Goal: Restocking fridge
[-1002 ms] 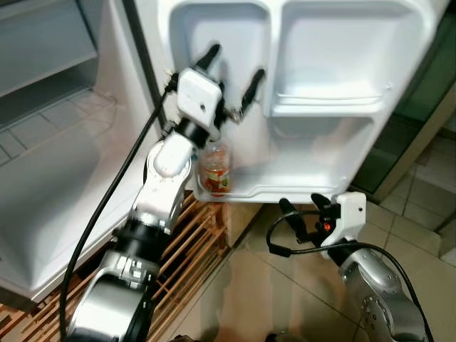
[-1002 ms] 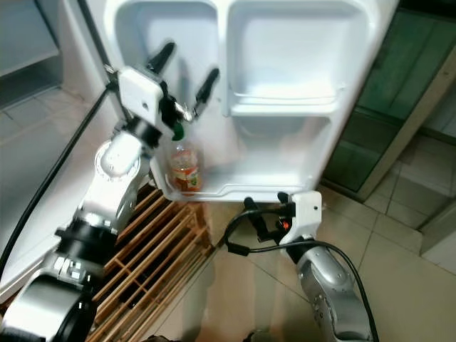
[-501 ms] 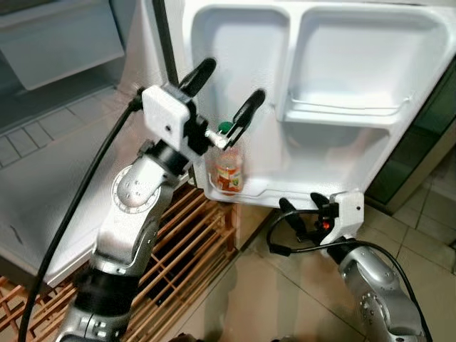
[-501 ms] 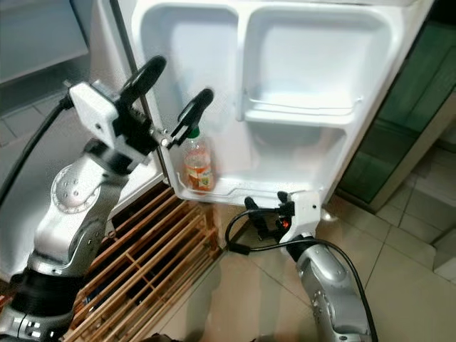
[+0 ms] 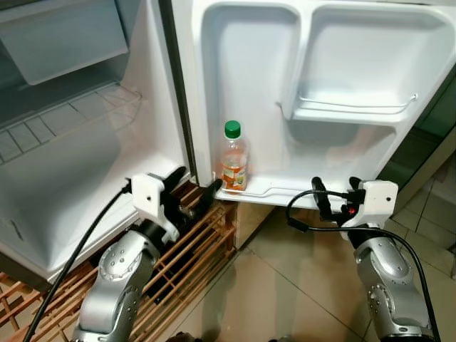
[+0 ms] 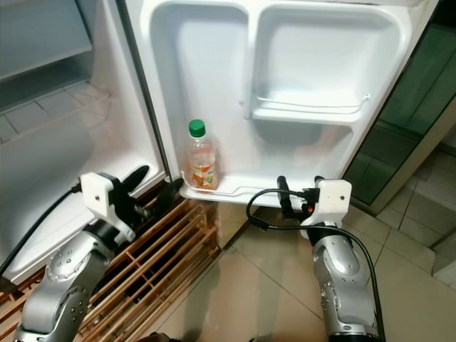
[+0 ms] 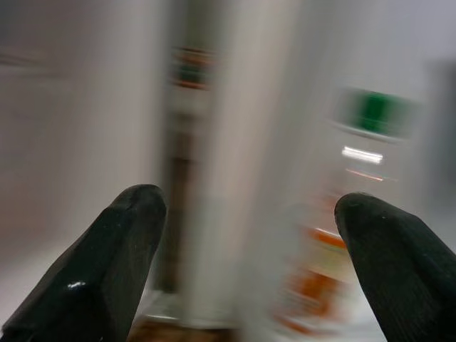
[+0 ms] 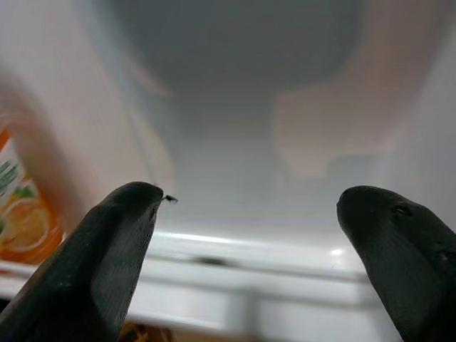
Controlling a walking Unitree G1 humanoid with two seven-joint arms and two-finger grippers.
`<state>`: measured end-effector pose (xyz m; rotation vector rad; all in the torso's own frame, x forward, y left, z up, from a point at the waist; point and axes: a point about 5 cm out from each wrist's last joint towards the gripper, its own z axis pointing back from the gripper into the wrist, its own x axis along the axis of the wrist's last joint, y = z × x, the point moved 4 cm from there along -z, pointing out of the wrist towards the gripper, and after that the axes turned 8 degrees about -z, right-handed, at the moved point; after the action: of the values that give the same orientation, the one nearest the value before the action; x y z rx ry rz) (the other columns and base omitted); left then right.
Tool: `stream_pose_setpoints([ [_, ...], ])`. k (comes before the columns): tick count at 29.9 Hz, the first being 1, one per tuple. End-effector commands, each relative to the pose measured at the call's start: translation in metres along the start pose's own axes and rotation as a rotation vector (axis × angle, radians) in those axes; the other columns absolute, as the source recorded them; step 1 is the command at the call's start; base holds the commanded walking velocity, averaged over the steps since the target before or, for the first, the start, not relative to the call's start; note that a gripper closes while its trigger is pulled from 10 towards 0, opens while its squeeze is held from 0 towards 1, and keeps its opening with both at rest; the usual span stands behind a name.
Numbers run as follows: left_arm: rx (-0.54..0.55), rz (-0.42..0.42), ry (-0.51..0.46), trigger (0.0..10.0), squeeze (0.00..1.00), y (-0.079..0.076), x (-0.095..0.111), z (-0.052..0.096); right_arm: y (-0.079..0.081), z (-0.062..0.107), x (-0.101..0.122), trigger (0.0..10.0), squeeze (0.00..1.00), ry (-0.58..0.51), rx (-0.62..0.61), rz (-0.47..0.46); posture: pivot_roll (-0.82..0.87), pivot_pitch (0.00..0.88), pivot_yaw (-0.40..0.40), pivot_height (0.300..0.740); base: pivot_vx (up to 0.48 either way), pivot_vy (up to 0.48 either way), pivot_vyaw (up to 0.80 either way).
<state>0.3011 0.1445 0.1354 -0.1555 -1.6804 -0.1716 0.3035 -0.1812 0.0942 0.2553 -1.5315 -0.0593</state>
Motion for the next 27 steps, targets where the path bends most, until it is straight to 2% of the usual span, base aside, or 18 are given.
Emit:
stream_pose_setpoints([
  [1,0.073,-0.094,0.029,10.0,0.0,0.01,-0.005,0.003,0.005,-0.004,0.002,10.0,0.0,-0.009,0.019,0.007,-0.05,0.0,-0.006,0.74,0.0,0.0,0.0],
  [2,0.05,-0.132,0.02,10.0,0.0,0.005,-0.003,0.003,0.007,-0.007,0.001,10.0,0.0,-0.007,0.029,0.005,-0.04,0.0,-0.013,0.74,0.0,0.0,0.0],
  [7,0.04,-0.106,-0.011,10.0,0.0,0.004,0.004,-0.002,0.009,-0.014,0.004,10.0,0.0,-0.017,0.04,0.01,-0.03,0.0,-0.018,0.74,0.0,-0.306,0.0],
  [13,-0.049,-0.14,-0.074,10.0,0.0,-0.017,0.014,-0.004,0.011,-0.017,0.002,10.0,0.0,-0.019,0.045,0.009,-0.03,0.0,-0.006,0.74,0.0,-0.48,0.0],
  [17,-0.061,-0.141,-0.085,10.0,0.0,-0.018,0.015,-0.004,0.013,-0.016,0.001,10.0,0.0,-0.018,0.049,0.005,-0.03,0.0,-0.004,0.74,0.0,-0.48,0.0],
  [21,-0.092,-0.18,-0.106,10.0,0.0,-0.021,0.019,-0.005,0.02,-0.014,-0.002,10.0,0.0,-0.016,0.072,0.007,-0.04,0.0,0.003,0.74,0.0,-0.48,0.0],
  [27,-0.096,-0.209,-0.093,10.0,0.0,-0.019,0.014,-0.014,0.019,-0.014,-0.002,10.0,0.0,-0.011,0.087,0.036,-0.04,0.0,-0.007,0.74,0.0,-0.48,0.77],
])
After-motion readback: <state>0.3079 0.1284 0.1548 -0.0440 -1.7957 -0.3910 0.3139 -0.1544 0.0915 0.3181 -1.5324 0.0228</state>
